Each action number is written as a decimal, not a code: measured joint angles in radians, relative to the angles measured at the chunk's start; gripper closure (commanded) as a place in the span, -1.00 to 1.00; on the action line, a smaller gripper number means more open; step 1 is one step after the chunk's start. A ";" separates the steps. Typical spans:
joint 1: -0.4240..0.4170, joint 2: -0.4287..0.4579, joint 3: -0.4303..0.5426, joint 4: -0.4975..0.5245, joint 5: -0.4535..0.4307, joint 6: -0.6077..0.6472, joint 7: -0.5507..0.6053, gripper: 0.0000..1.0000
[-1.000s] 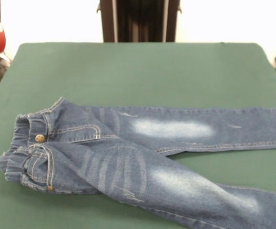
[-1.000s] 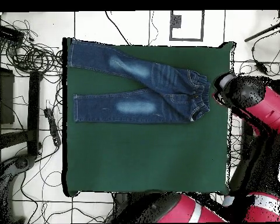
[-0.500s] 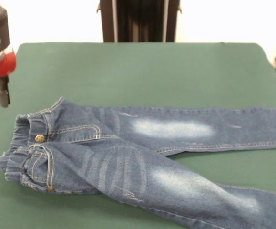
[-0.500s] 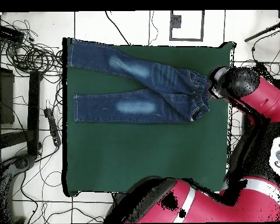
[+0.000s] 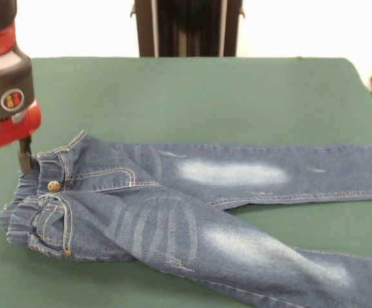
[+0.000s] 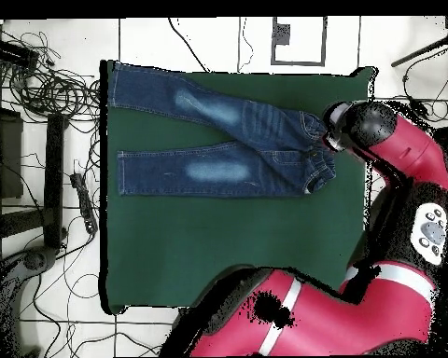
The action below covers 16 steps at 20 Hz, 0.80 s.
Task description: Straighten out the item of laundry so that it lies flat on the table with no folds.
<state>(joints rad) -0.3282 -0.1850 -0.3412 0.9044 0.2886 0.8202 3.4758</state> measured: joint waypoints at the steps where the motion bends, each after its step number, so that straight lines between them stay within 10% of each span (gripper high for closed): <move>1: 0.002 0.009 -0.001 -0.011 0.001 0.005 0.000 -1.00; 16: 0.017 0.151 -0.056 -0.259 0.060 0.157 0.000 -1.00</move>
<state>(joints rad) -0.3111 -0.0339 -0.3971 0.6453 0.3485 0.9769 3.4758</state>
